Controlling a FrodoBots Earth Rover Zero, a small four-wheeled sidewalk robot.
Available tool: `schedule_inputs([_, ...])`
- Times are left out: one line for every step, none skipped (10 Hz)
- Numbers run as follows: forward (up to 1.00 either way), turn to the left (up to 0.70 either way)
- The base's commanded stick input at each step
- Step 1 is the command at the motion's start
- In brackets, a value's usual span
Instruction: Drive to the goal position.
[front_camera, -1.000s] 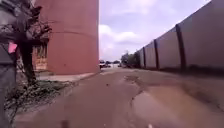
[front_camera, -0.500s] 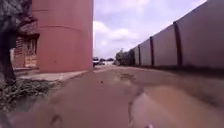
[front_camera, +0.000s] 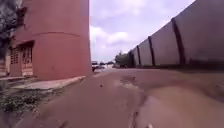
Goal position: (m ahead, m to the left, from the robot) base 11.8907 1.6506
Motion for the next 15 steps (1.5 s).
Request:
schedule_inputs([0.7,0.0])
schedule_inputs([0.7,0.0])
schedule_inputs([0.7,0.0])
schedule_inputs([0.7,0.0])
schedule_inputs([0.7,0.0])
schedule_inputs([0.7,0.0])
schedule_inputs([0.7,0.0])
schedule_inputs([0.7,0.0])
schedule_inputs([0.7,0.0])
schedule_inputs([0.7,0.0])
schedule_inputs([0.7,0.0])
schedule_inputs([0.7,0.0])
schedule_inputs([0.7,0.0])
schedule_inputs([0.7,0.0])
schedule_inputs([0.7,0.0])
